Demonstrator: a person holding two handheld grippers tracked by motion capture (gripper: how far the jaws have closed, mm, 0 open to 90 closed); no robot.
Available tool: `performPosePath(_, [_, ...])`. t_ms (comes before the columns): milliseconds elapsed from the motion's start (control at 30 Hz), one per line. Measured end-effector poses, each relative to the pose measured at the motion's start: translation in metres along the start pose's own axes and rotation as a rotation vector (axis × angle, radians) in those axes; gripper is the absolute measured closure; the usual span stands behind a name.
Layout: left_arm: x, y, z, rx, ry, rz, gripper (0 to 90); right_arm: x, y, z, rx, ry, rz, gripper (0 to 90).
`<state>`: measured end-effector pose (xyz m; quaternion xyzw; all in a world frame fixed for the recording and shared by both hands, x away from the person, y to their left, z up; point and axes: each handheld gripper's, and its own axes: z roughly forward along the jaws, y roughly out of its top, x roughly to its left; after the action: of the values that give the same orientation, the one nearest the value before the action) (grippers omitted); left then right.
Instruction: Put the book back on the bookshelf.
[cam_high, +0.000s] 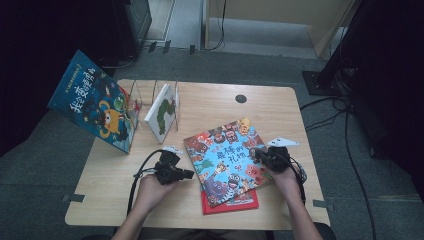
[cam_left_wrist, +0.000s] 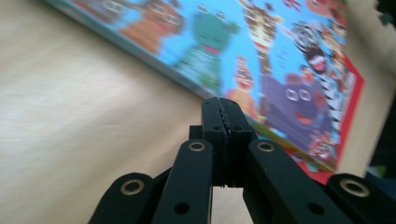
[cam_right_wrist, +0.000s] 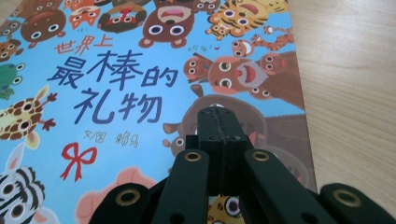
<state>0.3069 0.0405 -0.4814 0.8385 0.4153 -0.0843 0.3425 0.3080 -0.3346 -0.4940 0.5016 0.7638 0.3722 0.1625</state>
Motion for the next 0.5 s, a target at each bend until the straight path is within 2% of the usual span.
performPosePath(133, [0.014, 0.007, -0.006, -0.018, 0.055, -0.004, 90.0, 0.002, -0.004, -0.004, 0.0, 0.005, -0.004, 90.0])
performPosePath(267, [0.031, 0.016, -0.007, -0.022, 0.068, -0.031, 90.0, 0.002, -0.01, -0.009, 0.003, 0.003, -0.002, 90.0])
performPosePath(367, [0.039, 0.023, -0.006, -0.02, 0.09, -0.028, 90.0, 0.003, -0.014, -0.013, 0.005, 0.006, 0.008, 90.0])
performPosePath(500, [0.048, 0.033, -0.004, -0.028, 0.088, -0.038, 90.0, 0.007, -0.022, -0.02, 0.015, 0.006, 0.011, 90.0])
